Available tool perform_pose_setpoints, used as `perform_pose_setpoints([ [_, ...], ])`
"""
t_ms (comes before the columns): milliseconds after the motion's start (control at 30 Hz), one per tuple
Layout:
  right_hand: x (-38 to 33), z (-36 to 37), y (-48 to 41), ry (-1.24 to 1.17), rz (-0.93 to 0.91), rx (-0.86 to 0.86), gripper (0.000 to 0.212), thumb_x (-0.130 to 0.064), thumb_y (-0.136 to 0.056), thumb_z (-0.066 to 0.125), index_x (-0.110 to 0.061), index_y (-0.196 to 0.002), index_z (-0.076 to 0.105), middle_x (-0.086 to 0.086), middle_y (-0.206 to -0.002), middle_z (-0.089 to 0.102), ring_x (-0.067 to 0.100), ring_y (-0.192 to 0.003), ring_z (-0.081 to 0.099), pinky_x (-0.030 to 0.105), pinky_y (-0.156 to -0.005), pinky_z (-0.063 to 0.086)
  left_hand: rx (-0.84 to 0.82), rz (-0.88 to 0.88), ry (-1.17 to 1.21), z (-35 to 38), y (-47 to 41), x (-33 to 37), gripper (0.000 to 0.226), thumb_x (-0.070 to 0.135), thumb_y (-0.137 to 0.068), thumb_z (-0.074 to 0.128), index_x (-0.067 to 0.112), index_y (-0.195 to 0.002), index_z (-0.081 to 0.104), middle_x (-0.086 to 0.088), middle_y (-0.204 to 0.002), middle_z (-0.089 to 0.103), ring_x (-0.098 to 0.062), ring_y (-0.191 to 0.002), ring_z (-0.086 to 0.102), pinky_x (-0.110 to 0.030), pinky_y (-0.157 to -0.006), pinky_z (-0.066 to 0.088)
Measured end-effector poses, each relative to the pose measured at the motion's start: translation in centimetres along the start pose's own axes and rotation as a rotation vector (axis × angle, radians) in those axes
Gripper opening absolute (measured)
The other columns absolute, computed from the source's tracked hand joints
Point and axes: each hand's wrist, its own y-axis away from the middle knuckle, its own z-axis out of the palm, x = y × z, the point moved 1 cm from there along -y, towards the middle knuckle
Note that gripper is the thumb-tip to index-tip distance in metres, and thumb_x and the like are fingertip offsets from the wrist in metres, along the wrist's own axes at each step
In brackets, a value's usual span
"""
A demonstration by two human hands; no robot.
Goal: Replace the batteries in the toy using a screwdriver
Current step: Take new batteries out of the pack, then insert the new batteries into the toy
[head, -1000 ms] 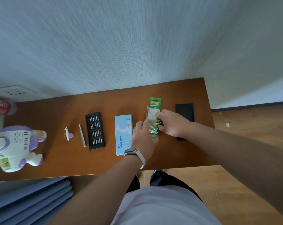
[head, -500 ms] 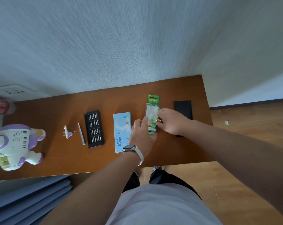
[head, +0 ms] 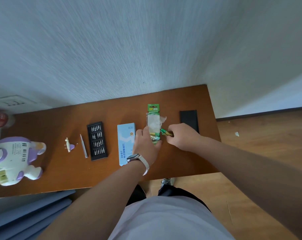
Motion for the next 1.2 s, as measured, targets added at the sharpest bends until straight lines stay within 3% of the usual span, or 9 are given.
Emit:
perform_pose_setpoints([
  [100,-0.2,-0.3,1.3,-0.181,0.028,0.029,0.017,-0.042,-0.092,0.056,-0.027,-0.093,0.064,-0.007,-0.077,0.064,0.018,-0.068,0.063,0.036,-0.061,0.057,0.029,0.013,0.013,-1.1,0.4,0.2,0.061,0.049,-0.088,0.067,0.026,-0.14,0.046,-0.002,-0.133,0.049,-0.021,-0.118,0.047,-0.037,-0.088,0.052],
  [233,-1.2,-0.9,3.0,-0.324,0.012,0.075,0.015,-0.049,-0.091,0.054,-0.036,-0.085,0.06,-0.011,-0.074,0.065,0.014,-0.068,0.065,0.028,-0.058,0.055,0.09,0.075,0.176,-3.2,1.6,0.4,0.044,0.042,-0.093,0.063,0.024,-0.133,0.06,0.0,-0.135,0.052,-0.02,-0.125,0.043,-0.04,-0.1,0.045],
  [400,-3.8,-2.2,4.6,-0.434,-0.046,0.09,0.007,-0.046,-0.093,0.057,-0.041,-0.088,0.058,-0.016,-0.077,0.068,0.002,-0.072,0.067,0.024,-0.06,0.058,-0.076,0.073,0.635,-6.2,3.6,0.7,0.025,0.029,-0.098,0.062,0.032,-0.122,0.062,0.009,-0.107,0.067,-0.011,-0.098,0.062,-0.023,-0.08,0.056],
  [533,-6.0,-3.2,5.2,-0.486,-0.1,0.084,0.006,-0.042,-0.093,0.06,-0.039,-0.088,0.06,-0.01,-0.081,0.071,0.01,-0.073,0.069,0.032,-0.064,0.06,-0.139,0.034,0.822,-8.3,4.5,0.2,0.024,0.027,-0.098,0.062,0.028,-0.121,0.068,0.01,-0.095,0.073,-0.01,-0.091,0.068,-0.021,-0.077,0.058],
  [700,-8.8,-3.2,5.3,-0.519,-0.143,0.062,0.011,-0.046,-0.091,0.062,-0.037,-0.086,0.064,-0.01,-0.077,0.07,0.01,-0.073,0.068,0.028,-0.065,0.059,-0.112,0.072,0.903,-10.4,5.1,-0.6,0.016,0.023,-0.098,0.062,0.023,-0.108,0.075,0.006,-0.09,0.076,-0.012,-0.085,0.068,-0.027,-0.078,0.058],
  [867,-11.6,-1.9,4.8,-0.605,-0.117,0.027,0.01,-0.041,-0.094,0.062,-0.032,-0.092,0.066,-0.015,-0.077,0.072,0.007,-0.07,0.07,0.024,-0.066,0.059,-0.065,0.084,0.959,-12.6,5.3,-2.6,0.015,0.018,-0.098,0.062,0.026,-0.096,0.075,0.007,-0.083,0.075,-0.002,-0.072,0.067,-0.012,-0.063,0.051],
  [1033,-16.6,-0.4,3.7,-0.566,-0.112,0.066,0.015,-0.039,-0.093,0.064,-0.027,-0.085,0.069,-0.01,-0.076,0.072,0.008,-0.072,0.069,0.02,-0.061,0.054,-0.018,0.077,0.933,-15.7,5.5,-6.5,0.014,0.024,-0.099,0.062,0.032,-0.098,0.072,0.01,-0.087,0.074,-0.01,-0.084,0.069,-0.023,-0.072,0.059],
  [1100,-19.2,0.2,3.3,-0.553,-0.117,0.099,0.018,-0.04,-0.092,0.064,-0.027,-0.081,0.07,-0.007,-0.074,0.071,0.014,-0.071,0.068,0.019,-0.058,0.051,0.003,0.084,0.92,-17.5,5.4,-8.5,0.012,0.027,-0.098,0.061,0.032,-0.099,0.073,0.011,-0.086,0.074,-0.007,-0.083,0.069,-0.019,-0.069,0.056],
  [1200,-23.2,1.3,2.6,-0.486,-0.164,0.106,0.022,-0.039,-0.094,0.061,-0.026,-0.079,0.069,-0.013,-0.065,0.066,0.002,-0.057,0.057,0.017,-0.051,0.044,0.024,0.09,0.965,-20.3,5.2,-11.5,0.012,0.026,-0.098,0.063,0.031,-0.095,0.073,0.012,-0.085,0.074,-0.007,-0.082,0.07,-0.016,-0.067,0.055],
])
